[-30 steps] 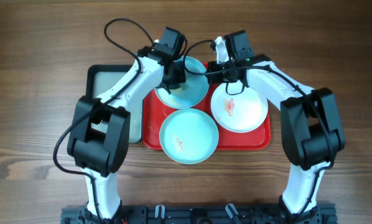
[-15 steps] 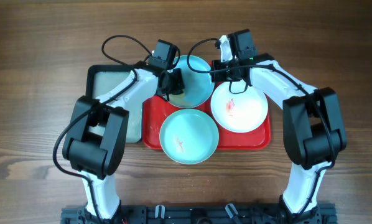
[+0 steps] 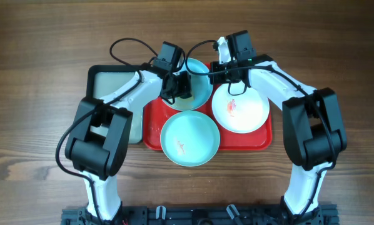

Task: Clean dirty plates on tray and stack at the side
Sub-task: 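Scrub the blue plate with the sponge while right gripper holds it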

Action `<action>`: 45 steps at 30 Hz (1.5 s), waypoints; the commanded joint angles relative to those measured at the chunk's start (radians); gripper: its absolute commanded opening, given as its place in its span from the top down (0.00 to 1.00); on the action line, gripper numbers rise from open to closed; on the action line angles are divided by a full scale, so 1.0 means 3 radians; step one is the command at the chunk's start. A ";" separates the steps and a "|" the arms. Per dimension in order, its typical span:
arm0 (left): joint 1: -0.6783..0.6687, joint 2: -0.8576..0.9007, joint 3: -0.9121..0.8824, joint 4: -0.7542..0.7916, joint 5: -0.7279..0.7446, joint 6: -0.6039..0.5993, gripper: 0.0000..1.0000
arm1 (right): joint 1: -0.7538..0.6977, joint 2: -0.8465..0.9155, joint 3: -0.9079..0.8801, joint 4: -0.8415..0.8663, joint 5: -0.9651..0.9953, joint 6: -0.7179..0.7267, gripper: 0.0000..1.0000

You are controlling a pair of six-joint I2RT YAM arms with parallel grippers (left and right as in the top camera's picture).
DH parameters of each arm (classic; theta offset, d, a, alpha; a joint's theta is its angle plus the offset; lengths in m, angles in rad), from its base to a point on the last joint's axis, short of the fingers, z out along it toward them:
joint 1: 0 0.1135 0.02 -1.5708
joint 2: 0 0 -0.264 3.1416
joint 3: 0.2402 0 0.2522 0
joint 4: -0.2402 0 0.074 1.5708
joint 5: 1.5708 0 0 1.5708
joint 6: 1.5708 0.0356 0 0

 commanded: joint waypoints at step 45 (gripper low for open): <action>-0.0095 -0.0645 -0.0126 -0.0267 -0.0875 -0.0070 0.96 | 0.0018 0.0043 -0.0099 -0.0203 0.0097 -0.0004 0.88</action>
